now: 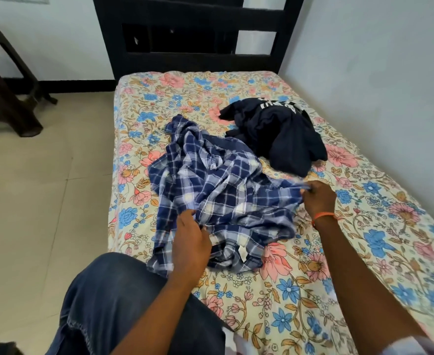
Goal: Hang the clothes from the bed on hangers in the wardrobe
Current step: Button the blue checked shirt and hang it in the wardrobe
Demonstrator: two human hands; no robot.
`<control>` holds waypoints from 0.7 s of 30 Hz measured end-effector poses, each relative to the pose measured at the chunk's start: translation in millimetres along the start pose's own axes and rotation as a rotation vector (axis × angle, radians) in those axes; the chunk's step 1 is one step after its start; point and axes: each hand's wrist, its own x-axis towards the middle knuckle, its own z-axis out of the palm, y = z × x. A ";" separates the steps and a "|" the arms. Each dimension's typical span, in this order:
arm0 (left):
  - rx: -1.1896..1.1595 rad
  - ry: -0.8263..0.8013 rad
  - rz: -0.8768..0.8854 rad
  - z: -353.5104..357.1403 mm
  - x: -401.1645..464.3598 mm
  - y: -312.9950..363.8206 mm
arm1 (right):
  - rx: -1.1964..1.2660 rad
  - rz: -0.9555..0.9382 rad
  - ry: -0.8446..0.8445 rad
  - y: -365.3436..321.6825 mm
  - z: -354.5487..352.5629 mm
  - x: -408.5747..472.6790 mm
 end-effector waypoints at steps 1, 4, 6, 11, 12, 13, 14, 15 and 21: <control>0.044 0.006 0.011 -0.1 -1.6 2.3 | -0.017 0.048 -0.060 2.0 3.6 -2.7; 0.118 0.039 0.045 0.1 -1.1 5.5 | -0.026 -0.135 -0.105 -7.1 19.7 -25.7; 0.157 0.055 0.072 2.0 -0.2 6.9 | 0.165 -0.276 -0.248 -25.9 25.5 -50.7; 0.162 0.001 0.086 0.0 -1.9 9.6 | 0.249 -0.277 -0.620 -57.7 58.5 -79.0; 0.149 -0.004 0.088 -0.3 -2.0 7.5 | 0.328 -0.216 -0.593 -58.7 62.4 -75.6; 0.137 0.000 0.087 -0.5 -1.0 4.8 | 0.482 -0.103 -0.584 -60.6 61.4 -70.0; 0.112 0.005 0.086 -1.0 0.4 3.1 | 0.673 0.040 -0.575 -61.7 57.0 -61.0; 0.089 0.010 0.086 -0.4 2.5 2.6 | 0.859 0.182 -0.562 -60.1 50.4 -49.3; 0.031 -0.084 0.178 11.7 3.9 34.1 | 1.126 0.223 -0.469 -68.1 -18.7 -3.0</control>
